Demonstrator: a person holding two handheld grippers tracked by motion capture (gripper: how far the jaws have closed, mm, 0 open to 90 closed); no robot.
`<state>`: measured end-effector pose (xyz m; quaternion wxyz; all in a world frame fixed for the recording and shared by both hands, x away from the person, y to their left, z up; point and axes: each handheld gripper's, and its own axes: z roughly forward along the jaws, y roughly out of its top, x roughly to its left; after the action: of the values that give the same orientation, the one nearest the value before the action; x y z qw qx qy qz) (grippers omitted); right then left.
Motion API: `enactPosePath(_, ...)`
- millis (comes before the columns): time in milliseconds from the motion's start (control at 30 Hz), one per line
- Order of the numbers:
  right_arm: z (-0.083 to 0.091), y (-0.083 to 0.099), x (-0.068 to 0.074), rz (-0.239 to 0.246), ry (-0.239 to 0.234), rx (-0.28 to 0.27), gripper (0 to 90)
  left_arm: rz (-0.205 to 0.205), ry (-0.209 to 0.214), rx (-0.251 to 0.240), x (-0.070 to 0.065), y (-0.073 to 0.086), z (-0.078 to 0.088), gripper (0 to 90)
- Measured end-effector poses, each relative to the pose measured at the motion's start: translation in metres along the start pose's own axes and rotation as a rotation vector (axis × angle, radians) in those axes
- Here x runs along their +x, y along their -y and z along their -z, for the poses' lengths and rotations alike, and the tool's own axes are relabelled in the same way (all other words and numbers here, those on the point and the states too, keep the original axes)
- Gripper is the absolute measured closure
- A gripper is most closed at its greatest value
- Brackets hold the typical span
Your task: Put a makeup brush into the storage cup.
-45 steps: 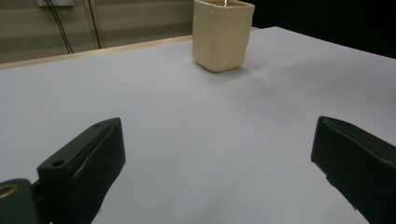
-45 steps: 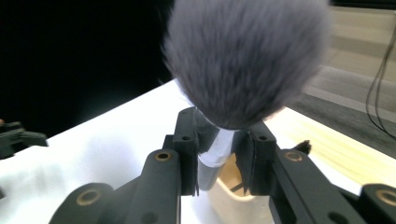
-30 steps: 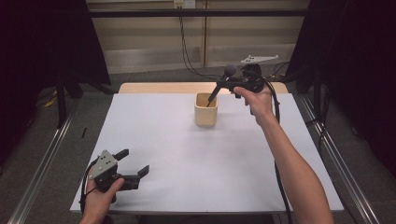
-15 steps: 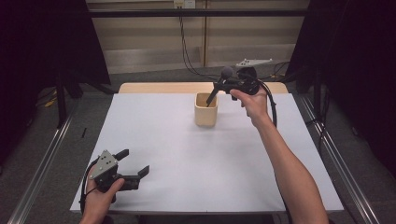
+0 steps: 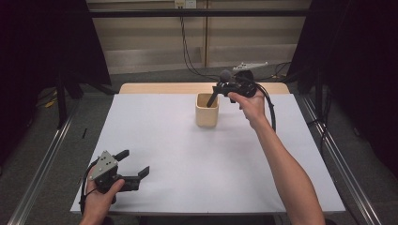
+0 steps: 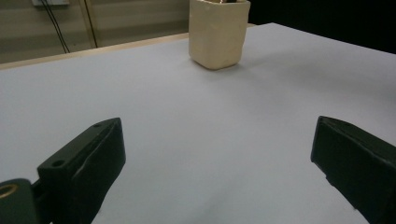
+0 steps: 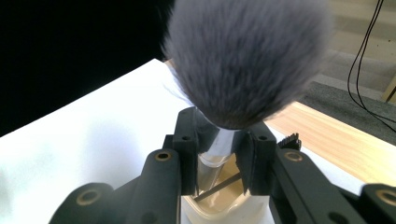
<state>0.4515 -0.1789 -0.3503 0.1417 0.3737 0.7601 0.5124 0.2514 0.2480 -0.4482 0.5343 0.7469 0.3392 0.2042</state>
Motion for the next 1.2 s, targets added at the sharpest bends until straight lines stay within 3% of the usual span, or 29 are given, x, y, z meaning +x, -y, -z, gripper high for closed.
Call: enactPosePath(1200,-0.027,0.03,-0.006,-0.044,-0.002,0.03,71.4,0.003,-0.009,0.0,0.001,0.0,0.001,3.0)
